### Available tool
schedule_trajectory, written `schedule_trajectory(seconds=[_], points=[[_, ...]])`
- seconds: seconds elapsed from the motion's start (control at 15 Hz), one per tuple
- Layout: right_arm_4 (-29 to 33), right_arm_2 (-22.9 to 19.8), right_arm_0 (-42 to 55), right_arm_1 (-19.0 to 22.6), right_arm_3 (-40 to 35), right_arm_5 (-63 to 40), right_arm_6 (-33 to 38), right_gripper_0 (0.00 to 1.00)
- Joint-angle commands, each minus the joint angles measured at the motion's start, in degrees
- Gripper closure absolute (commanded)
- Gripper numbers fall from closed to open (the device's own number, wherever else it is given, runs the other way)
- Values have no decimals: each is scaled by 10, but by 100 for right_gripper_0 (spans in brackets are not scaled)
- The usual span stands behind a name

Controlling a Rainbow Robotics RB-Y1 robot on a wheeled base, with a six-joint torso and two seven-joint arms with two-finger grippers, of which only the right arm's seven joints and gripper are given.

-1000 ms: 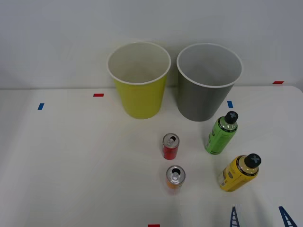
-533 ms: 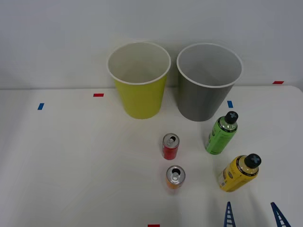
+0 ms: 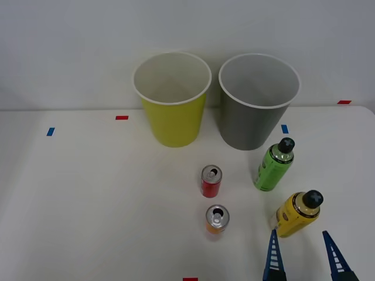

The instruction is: Put cans in the gray bin, plastic bottles in the light green bin

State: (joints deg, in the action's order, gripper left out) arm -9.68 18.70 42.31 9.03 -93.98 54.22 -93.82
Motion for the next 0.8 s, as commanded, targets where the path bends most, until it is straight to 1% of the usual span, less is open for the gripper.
schedule_trajectory(seconds=[0.07,0.2,0.6,0.8], points=[[-4,-2,-23,2,-1,-19,-1,0],[-7,-9,-36,0,0,-29,-1,0],[-27,-9,-75,3,0,-69,-1,0],[-32,-12,-85,13,-1,-70,-7,0]])
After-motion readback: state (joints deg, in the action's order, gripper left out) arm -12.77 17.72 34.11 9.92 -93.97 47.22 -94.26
